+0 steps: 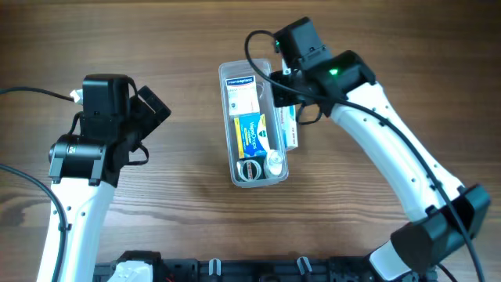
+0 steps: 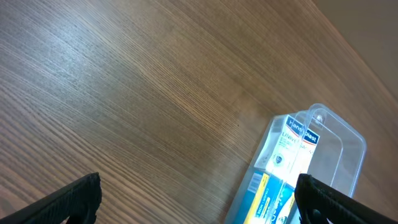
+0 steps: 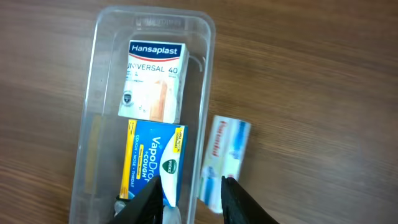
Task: Pack container
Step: 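Carry the Panadol box to the container's right side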
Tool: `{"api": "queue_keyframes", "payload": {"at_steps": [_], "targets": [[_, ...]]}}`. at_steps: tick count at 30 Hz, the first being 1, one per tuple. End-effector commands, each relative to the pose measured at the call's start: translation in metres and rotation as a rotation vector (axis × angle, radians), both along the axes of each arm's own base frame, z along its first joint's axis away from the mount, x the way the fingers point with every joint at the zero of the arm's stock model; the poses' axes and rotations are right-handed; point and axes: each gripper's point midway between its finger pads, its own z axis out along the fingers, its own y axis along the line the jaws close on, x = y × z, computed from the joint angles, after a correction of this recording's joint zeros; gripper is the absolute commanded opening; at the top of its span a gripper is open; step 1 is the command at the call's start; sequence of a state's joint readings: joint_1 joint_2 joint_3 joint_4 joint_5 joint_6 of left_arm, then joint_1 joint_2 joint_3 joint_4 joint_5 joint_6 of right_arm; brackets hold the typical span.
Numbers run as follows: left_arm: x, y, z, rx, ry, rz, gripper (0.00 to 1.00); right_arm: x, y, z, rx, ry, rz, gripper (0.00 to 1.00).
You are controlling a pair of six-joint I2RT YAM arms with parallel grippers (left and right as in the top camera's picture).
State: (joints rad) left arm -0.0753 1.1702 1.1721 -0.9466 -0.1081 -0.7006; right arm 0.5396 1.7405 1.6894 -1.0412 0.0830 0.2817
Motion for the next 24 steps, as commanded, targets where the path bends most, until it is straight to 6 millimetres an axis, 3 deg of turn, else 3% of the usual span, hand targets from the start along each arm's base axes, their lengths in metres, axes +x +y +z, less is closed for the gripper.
{"api": "queue_keyframes", "payload": {"at_steps": [1,11,17,24], "targets": [[0.001,0.005,0.010,0.022,-0.028,0.008,1.00,0.009,-0.011,-0.004,-0.070,-0.032,-0.051,0.31],[0.001,0.005,0.010,0.022,-0.027,0.008,1.00,0.013,-0.066,-0.012,-0.106,0.023,-0.306,0.31],[0.001,0.005,0.010,0.022,-0.027,0.008,1.00,0.003,-0.083,-0.041,-0.106,0.118,-0.331,0.43],[0.001,0.005,0.010,0.022,-0.027,0.008,1.00,-0.024,-0.058,-0.104,0.021,0.273,-0.234,0.46]]}}
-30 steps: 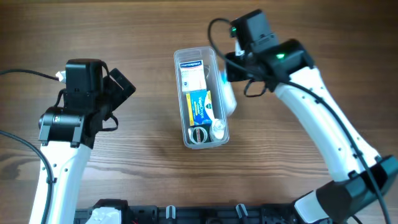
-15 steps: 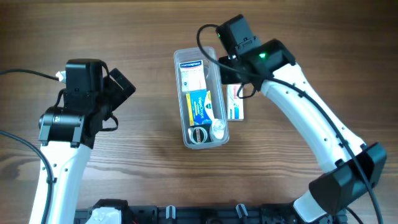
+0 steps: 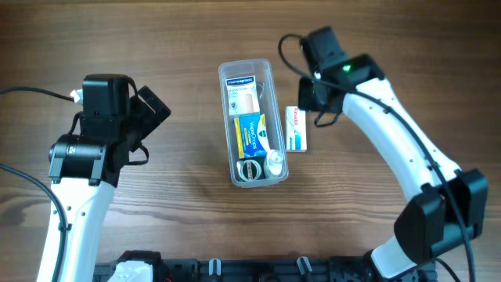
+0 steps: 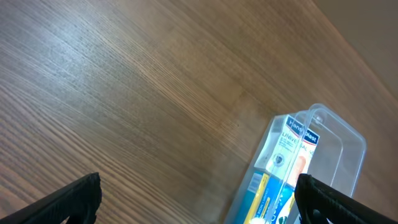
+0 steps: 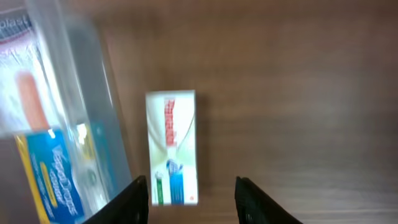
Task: Pack container
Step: 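Carry the Panadol box to the container's right side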
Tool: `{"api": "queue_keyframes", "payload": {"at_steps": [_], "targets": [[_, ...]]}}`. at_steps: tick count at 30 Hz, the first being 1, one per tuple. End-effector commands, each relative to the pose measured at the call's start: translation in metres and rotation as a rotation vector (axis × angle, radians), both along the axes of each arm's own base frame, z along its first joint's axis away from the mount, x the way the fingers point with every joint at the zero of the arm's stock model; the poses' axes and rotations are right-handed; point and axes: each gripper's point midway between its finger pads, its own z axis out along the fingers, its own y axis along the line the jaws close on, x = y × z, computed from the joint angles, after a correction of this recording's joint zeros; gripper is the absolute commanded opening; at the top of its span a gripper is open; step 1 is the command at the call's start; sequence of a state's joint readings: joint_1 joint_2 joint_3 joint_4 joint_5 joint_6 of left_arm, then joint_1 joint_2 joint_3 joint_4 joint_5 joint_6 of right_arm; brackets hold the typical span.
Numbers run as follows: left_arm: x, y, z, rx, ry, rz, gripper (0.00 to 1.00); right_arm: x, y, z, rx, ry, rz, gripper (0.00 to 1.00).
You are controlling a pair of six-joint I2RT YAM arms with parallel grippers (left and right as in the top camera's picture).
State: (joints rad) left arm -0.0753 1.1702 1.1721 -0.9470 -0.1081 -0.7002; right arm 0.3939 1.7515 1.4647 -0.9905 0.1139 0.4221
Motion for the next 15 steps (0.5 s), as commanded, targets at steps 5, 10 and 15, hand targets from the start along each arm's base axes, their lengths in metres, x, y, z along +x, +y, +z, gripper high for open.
{"api": "queue_keyframes", "payload": {"at_steps": [5,10,15], "targets": [[0.001,0.005,0.010,0.022,-0.027,0.008,1.00,-0.034,0.036,-0.046,0.202,0.149,0.129,0.44],[0.001,0.005,0.010,0.022,-0.028,0.008,1.00,-0.039,0.048,-0.044,0.267,0.169,0.170,0.44],[0.001,0.005,0.010,0.022,-0.027,0.008,1.00,-0.040,0.050,-0.044,0.280,0.174,0.175,0.45]]}}
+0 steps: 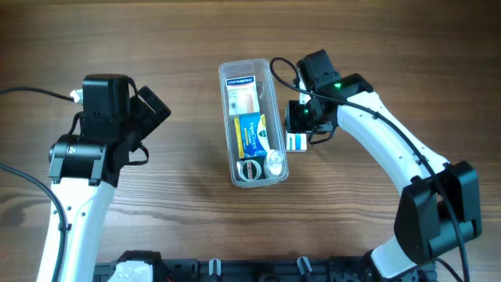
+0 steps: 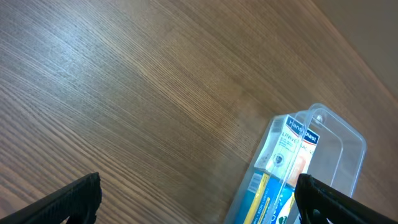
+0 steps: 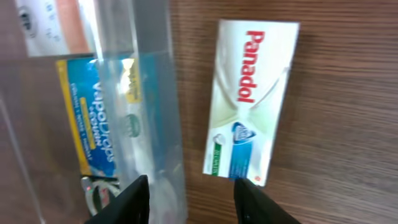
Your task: Pack container
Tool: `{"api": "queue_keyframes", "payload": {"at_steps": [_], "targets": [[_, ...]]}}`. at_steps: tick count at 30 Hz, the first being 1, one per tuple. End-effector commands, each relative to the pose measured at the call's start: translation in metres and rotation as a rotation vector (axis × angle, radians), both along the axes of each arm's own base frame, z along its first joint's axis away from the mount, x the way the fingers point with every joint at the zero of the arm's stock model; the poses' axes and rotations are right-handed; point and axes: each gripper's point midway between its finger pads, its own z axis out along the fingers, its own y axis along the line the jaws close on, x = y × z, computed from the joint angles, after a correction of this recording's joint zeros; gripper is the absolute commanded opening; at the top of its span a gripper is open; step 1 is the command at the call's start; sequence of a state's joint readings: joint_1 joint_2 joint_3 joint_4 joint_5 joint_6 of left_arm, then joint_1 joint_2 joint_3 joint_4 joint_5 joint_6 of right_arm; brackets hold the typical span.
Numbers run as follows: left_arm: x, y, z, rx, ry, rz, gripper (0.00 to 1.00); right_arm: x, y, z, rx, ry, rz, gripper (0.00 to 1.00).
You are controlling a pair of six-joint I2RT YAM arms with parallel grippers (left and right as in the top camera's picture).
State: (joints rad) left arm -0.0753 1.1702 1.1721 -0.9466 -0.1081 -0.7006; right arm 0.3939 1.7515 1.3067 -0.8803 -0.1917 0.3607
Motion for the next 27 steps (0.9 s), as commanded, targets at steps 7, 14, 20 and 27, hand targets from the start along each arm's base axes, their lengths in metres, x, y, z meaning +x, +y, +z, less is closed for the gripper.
{"api": "queue_keyframes", "payload": {"at_steps": [7,14,20,27], "targets": [[0.001,0.005,0.010,0.022,-0.028,0.008,1.00,-0.001,0.017,-0.001,0.053,-0.004,0.052,0.45],[0.001,0.005,0.010,0.022,-0.027,0.008,1.00,0.006,0.021,0.001,0.054,-0.044,0.054,0.45],[0.001,0.005,0.010,0.022,-0.027,0.008,1.00,0.016,0.021,0.003,0.048,-0.087,0.050,0.45],[0.001,0.005,0.010,0.022,-0.028,0.008,1.00,0.027,0.034,0.012,0.133,-0.136,0.082,0.45]]}}
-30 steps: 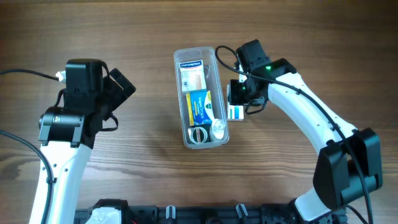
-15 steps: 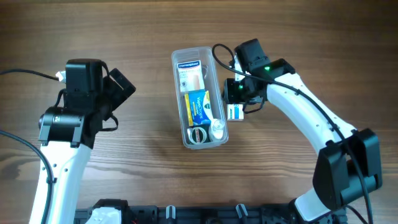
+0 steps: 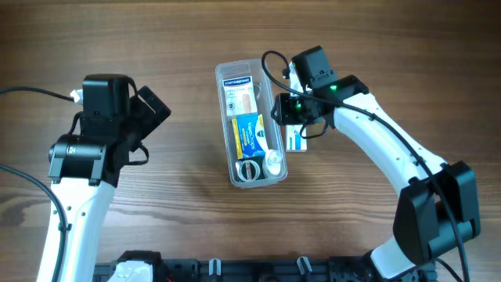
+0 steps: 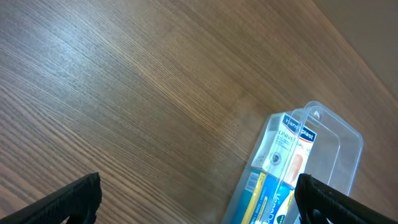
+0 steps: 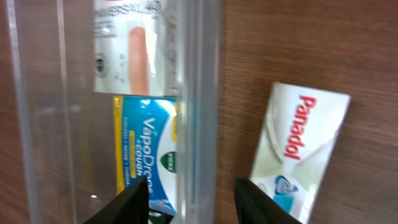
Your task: Pack container
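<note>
A clear plastic container (image 3: 221, 117) lies lengthwise at the table's middle. Inside are a Hansaplast box (image 3: 241, 92), a blue VapoDrops box (image 3: 250, 133), a round tin (image 3: 249, 169) and a small bottle (image 3: 274, 163). A white Panadol box (image 3: 295, 142) lies flat on the table just right of the container. My right gripper (image 3: 283, 110) is open. In the right wrist view, the right gripper (image 5: 191, 202) straddles the container's right wall (image 5: 199, 93), with the Panadol box (image 5: 298, 149) outside its right finger. My left gripper (image 4: 196, 205) is wide open and empty, far left of the container (image 4: 329, 149).
The wooden table (image 3: 180, 47) bears nothing else. The left arm (image 3: 102, 117) stands at the left. The right arm (image 3: 399, 157) reaches in from the lower right, its cable looping over the container's top right corner.
My right gripper has moved left, from between the Panadol box and the container to astride the container's right wall. The container has shifted slightly left. The left arm has not moved.
My right gripper was first over the container's right edge, with the Panadol box beside the wall. Then it was to the right, beyond the box. Then it was low between box and container, and now astride the wall. The Panadol box stayed on the table.
</note>
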Tool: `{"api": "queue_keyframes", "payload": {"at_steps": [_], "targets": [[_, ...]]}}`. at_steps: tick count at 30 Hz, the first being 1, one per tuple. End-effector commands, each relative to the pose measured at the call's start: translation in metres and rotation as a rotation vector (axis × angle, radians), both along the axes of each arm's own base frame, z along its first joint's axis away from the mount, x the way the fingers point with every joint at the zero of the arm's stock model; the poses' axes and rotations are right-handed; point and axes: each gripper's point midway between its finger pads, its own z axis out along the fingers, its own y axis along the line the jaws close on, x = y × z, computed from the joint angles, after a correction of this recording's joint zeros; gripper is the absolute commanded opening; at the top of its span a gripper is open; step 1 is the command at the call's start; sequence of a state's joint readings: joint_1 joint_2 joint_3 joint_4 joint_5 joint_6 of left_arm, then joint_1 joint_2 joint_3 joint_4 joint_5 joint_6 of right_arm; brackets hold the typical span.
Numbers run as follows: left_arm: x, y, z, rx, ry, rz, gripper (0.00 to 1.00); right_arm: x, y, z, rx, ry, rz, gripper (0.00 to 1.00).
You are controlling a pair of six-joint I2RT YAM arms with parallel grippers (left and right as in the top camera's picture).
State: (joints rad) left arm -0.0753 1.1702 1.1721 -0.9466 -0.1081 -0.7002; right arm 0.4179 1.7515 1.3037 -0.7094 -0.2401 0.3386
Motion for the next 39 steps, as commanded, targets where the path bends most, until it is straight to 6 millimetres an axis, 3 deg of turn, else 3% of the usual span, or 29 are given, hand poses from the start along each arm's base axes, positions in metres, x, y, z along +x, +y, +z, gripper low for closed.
{"api": "queue_keyframes", "payload": {"at_steps": [1,5,11,15,21,25,30,39], "targets": [[0.001,0.005,0.010,0.022,-0.027,0.008,1.00,0.003,-0.001,-0.002,0.021,0.008,0.004,0.45],[0.001,0.005,0.010,0.022,-0.028,0.008,1.00,0.008,-0.022,-0.006,-0.021,0.015,-0.061,0.44],[0.001,0.005,0.010,0.022,-0.027,0.008,1.00,0.009,-0.031,-0.007,-0.027,0.018,-0.048,0.44],[0.001,0.005,0.010,0.022,-0.028,0.008,1.00,-0.003,-0.034,-0.013,-0.047,0.072,-0.059,0.41],[0.001,0.005,0.010,0.022,-0.028,0.008,1.00,-0.024,-0.041,-0.041,-0.115,0.134,-0.094,0.39],[0.001,0.005,0.010,0.022,-0.028,0.008,1.00,-0.032,-0.034,-0.042,-0.071,0.171,-0.076,0.29],[0.001,0.005,0.010,0.022,-0.027,0.008,1.00,-0.045,-0.022,-0.040,-0.016,0.224,-0.044,0.30],[0.001,0.005,0.010,0.022,-0.028,0.008,1.00,-0.066,0.019,-0.028,0.135,0.281,0.064,0.35]]}}
